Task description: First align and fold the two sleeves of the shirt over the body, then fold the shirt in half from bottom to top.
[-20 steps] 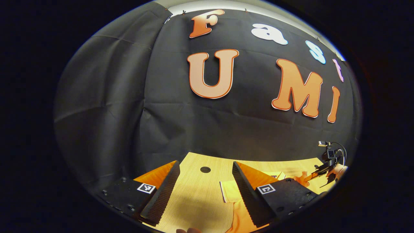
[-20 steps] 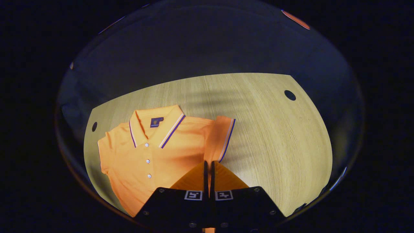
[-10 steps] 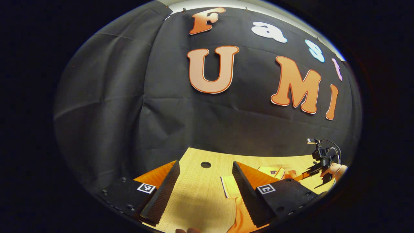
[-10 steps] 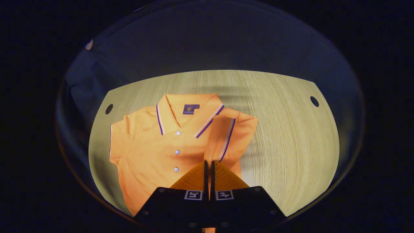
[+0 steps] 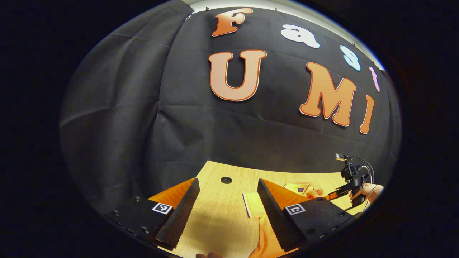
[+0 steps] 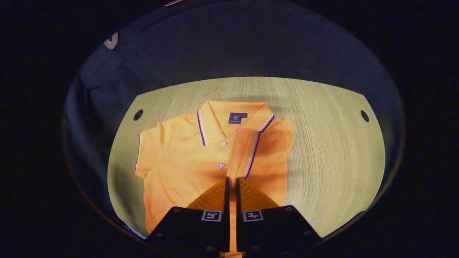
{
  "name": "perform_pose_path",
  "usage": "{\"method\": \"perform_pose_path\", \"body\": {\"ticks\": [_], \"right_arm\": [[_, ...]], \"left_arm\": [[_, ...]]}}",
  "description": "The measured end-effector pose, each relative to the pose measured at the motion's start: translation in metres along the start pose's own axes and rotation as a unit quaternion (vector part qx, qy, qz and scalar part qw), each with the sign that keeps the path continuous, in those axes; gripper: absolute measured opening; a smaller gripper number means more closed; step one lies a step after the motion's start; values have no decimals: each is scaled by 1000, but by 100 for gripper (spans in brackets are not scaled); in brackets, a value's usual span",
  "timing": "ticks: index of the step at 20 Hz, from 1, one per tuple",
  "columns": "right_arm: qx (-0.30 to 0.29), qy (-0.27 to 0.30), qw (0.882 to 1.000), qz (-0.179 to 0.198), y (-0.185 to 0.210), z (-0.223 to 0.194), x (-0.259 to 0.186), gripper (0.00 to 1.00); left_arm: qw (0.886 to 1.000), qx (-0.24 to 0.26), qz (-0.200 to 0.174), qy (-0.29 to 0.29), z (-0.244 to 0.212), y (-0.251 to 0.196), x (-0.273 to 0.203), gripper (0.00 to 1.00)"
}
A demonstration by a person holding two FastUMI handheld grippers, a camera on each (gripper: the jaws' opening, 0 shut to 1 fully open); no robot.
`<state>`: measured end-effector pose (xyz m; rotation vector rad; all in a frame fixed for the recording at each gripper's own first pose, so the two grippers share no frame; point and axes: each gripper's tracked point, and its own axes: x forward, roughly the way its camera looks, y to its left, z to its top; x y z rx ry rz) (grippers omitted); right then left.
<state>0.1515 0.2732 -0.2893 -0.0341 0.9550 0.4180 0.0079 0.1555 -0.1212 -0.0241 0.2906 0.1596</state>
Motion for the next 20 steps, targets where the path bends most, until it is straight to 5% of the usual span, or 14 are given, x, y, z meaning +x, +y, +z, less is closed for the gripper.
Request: {"method": "perform_pose_path", "body": {"ticks": [2, 7, 20], "right_arm": [[1, 1, 1000, 31, 17, 0, 1, 22], [-7, -5, 998, 58, 34, -2, -2, 99], [6, -125, 990, 67, -14, 44, -83, 99]], "left_arm": [[1000, -3, -2, 2, -2, -3, 1, 98], [1000, -7, -3, 16, -7, -11, 7, 98], [983, -108, -56, 140, -25, -84, 56, 98]]}}
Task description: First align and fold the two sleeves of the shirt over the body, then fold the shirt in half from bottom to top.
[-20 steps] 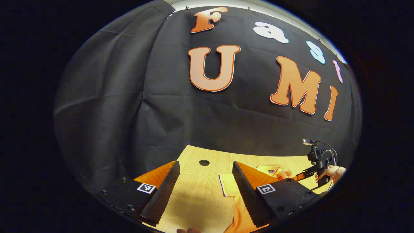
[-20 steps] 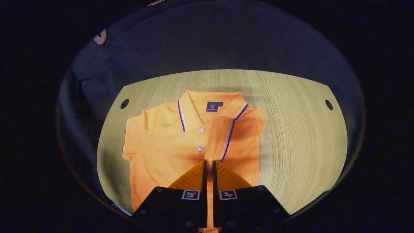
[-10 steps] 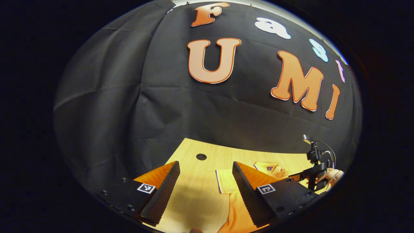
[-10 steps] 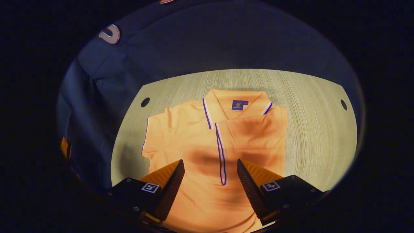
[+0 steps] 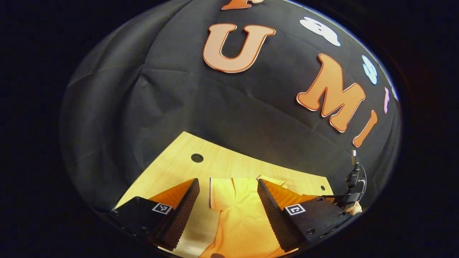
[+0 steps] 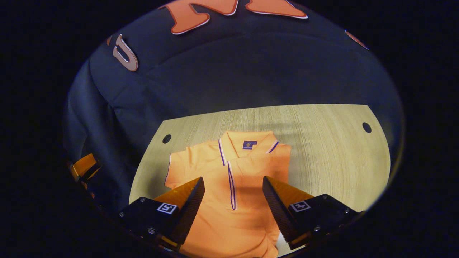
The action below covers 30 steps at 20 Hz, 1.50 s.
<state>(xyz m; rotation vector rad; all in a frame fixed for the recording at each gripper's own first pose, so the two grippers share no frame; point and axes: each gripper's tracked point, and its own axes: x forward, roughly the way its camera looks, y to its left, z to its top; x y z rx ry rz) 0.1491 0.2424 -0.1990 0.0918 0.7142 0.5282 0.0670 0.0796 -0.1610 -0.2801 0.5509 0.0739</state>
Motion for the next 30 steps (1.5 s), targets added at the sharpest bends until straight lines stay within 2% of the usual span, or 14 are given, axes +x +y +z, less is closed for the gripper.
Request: {"method": "perform_pose_path", "body": {"ticks": [6, 10, 16, 20, 28, 30], "right_arm": [[-1, -23, 1000, 0, -35, 15, -45, 99], [1, -29, 1000, -4, -62, 18, -64, 98], [5, -14, 1000, -6, -99, 1, -77, 99], [19, -3, 1000, -15, -124, -11, -83, 98], [46, 33, 997, -45, -170, -44, -81, 99], [55, 37, 997, -43, -171, -49, -81, 99]], "left_arm": [[996, -67, -5, 60, -7, -16, 41, 98], [991, -42, -8, 125, -25, -22, 76, 97], [981, 17, 30, 192, -57, -13, 111, 98], [971, 28, 57, 230, -82, 4, 142, 96], [951, 33, 105, 288, -135, 37, 187, 98], [945, 36, 119, 302, -148, 45, 195, 98]]}}
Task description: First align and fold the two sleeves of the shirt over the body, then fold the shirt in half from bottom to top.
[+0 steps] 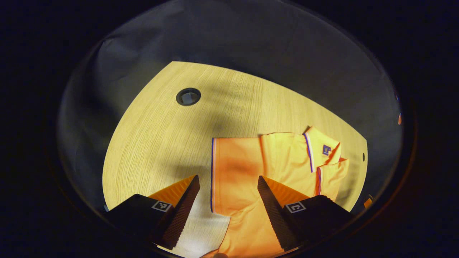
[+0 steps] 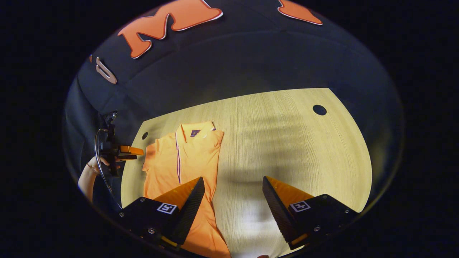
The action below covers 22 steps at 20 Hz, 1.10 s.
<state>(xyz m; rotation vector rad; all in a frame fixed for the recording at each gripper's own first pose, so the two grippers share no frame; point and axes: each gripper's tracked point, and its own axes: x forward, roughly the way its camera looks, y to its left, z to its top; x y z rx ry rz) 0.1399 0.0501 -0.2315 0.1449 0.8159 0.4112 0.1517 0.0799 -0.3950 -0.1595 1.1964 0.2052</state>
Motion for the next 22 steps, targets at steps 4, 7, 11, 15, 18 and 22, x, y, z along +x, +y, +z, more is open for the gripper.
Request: {"method": "perform_pose_path", "body": {"ticks": [4, 7, 11, 15, 18, 22], "right_arm": [[-2, 9, 1000, -4, -7, -9, 0, 99], [8, 11, 1000, -4, -10, -10, 1, 99], [12, 16, 1000, -3, -12, -13, 2, 99], [21, 23, 1000, 0, -10, -19, 6, 99], [23, 30, 999, 4, -8, -28, 5, 99], [26, 20, 999, 7, -7, -29, -6, 99]], "left_arm": [[999, 8, 33, 12, -5, 13, 16, 99], [999, 12, 37, 17, -10, 9, 24, 99], [997, 35, 61, 22, -13, 12, 27, 96], [997, 32, 64, 19, -11, 10, 28, 91], [998, 39, 53, 17, -10, 4, 30, 60], [998, 54, 33, 1, -10, -5, 29, 1]]}}
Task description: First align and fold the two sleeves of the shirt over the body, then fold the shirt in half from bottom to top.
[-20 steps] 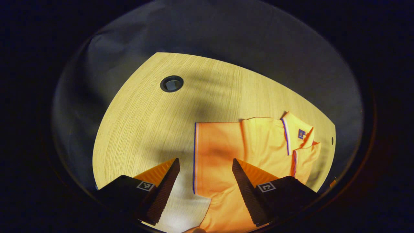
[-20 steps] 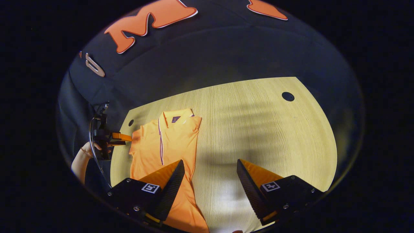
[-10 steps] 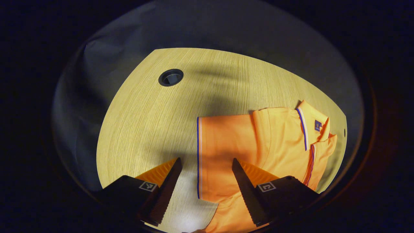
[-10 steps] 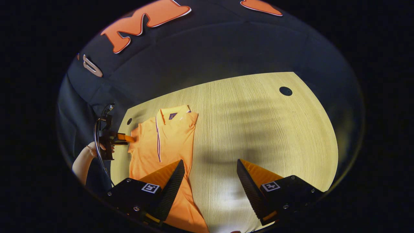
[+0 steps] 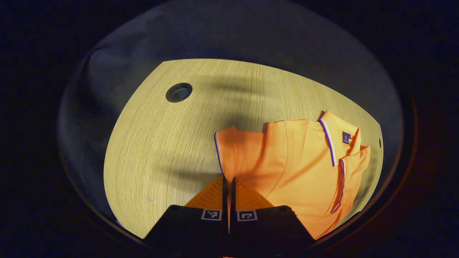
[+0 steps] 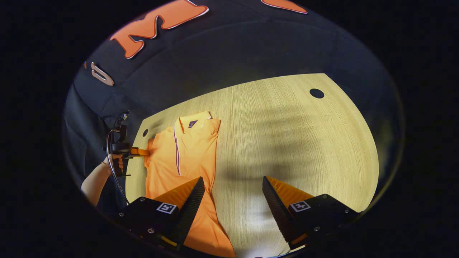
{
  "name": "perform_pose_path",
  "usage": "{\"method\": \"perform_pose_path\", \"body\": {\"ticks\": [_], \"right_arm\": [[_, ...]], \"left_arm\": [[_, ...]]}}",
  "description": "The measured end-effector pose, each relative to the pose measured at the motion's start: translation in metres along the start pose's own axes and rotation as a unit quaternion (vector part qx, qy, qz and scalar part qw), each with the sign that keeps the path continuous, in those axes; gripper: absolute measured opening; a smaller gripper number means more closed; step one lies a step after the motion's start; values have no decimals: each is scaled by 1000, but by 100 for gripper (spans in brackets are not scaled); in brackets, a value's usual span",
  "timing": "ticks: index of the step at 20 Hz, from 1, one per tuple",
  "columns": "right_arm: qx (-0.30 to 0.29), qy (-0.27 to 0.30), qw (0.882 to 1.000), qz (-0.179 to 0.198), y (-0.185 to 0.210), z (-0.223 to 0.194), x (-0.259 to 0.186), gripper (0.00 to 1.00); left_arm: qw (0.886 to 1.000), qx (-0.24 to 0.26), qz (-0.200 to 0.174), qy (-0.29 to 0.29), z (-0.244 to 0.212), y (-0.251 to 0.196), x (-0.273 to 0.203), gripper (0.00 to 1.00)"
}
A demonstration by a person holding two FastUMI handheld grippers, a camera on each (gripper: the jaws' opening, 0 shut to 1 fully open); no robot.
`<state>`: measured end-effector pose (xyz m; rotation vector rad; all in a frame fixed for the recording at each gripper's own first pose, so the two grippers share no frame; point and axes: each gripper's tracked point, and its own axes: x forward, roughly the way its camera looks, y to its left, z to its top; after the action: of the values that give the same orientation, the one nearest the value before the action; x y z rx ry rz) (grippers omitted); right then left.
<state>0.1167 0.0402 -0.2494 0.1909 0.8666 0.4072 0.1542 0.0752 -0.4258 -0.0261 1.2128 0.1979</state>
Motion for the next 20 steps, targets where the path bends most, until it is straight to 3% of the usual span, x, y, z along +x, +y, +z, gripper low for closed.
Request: {"method": "perform_pose_path", "body": {"ticks": [4, 12, 20], "right_arm": [[-3, -8, 1000, 0, -6, -2, -9, 99], [-1, -24, 1000, 14, -7, -3, -23, 99], [2, -38, 999, 26, -17, -5, -42, 99]], "left_arm": [[1000, -16, -16, -18, 3, -7, -18, 1], [997, 29, -31, -64, 20, -40, -79, 1], [992, 85, -58, -70, 11, -113, -116, 1]]}}
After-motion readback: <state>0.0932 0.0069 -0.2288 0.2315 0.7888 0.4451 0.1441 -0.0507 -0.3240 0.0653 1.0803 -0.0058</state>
